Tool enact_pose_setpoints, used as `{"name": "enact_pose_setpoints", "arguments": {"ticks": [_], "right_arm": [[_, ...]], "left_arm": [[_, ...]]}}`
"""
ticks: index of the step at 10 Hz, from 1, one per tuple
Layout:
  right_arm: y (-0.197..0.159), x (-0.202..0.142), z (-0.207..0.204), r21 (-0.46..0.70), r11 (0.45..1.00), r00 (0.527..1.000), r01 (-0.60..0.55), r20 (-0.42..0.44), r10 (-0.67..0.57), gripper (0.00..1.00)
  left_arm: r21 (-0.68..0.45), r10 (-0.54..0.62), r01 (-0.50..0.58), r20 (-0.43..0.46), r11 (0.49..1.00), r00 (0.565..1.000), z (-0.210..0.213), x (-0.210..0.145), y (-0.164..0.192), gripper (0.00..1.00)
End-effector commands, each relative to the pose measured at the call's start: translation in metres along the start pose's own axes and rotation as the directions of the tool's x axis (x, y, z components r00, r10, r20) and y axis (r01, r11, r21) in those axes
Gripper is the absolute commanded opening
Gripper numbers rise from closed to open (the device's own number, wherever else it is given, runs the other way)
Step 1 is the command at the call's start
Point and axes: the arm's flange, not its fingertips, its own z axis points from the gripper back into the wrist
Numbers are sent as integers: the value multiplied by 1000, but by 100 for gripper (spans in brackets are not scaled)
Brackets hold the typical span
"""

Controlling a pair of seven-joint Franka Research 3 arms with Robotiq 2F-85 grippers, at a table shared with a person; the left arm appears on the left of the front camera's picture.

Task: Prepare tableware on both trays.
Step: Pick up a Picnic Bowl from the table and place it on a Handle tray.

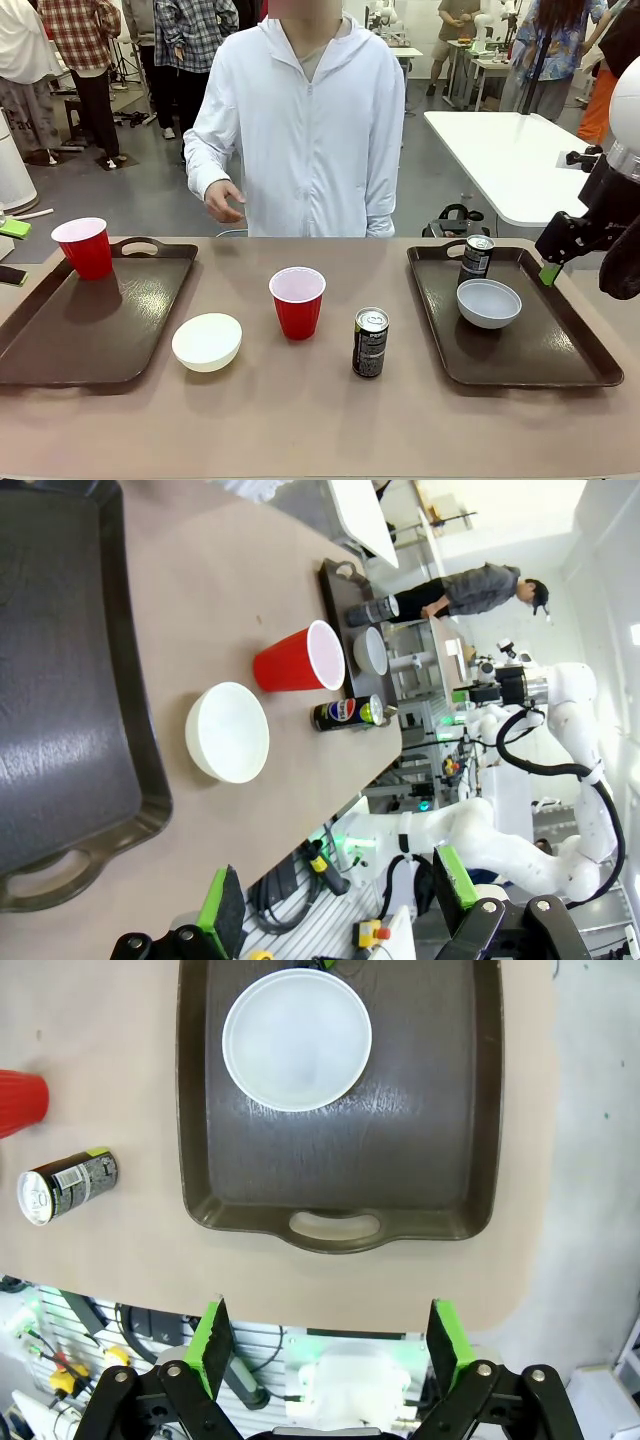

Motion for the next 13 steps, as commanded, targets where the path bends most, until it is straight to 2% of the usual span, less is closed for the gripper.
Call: {"name": "enact_pose_setpoints", "arguments": {"ticks": [1, 8, 9, 10, 12, 13], "right_arm": [[1, 3, -1, -1, 1000, 1000, 8, 12, -8, 100], [0, 0, 0, 0, 1000, 1000, 0, 0, 0, 100], [-11, -16, 22, 156, 988, 999, -11, 38, 5, 100], [-28, -32, 41, 303, 953, 997, -19, 73, -3, 100], [-72, -67, 80, 420, 908, 991, 9, 121, -65, 100], [-99, -85, 100, 517, 856, 989, -2, 126, -73, 100]], "left_arm": [[-23, -19, 19, 13, 1000, 1000, 0, -1, 1, 100], [0, 0, 0, 0, 1000, 1000, 0, 0, 0, 100], [94, -26, 30, -43, 995, 999, 1, 7, -24, 100], [197, -55, 76, -107, 977, 993, 1, 14, -53, 100], [356, -98, 176, -227, 918, 969, 3, 28, -120, 100], [432, -102, 234, -307, 871, 946, -1, 39, -154, 100]]}}
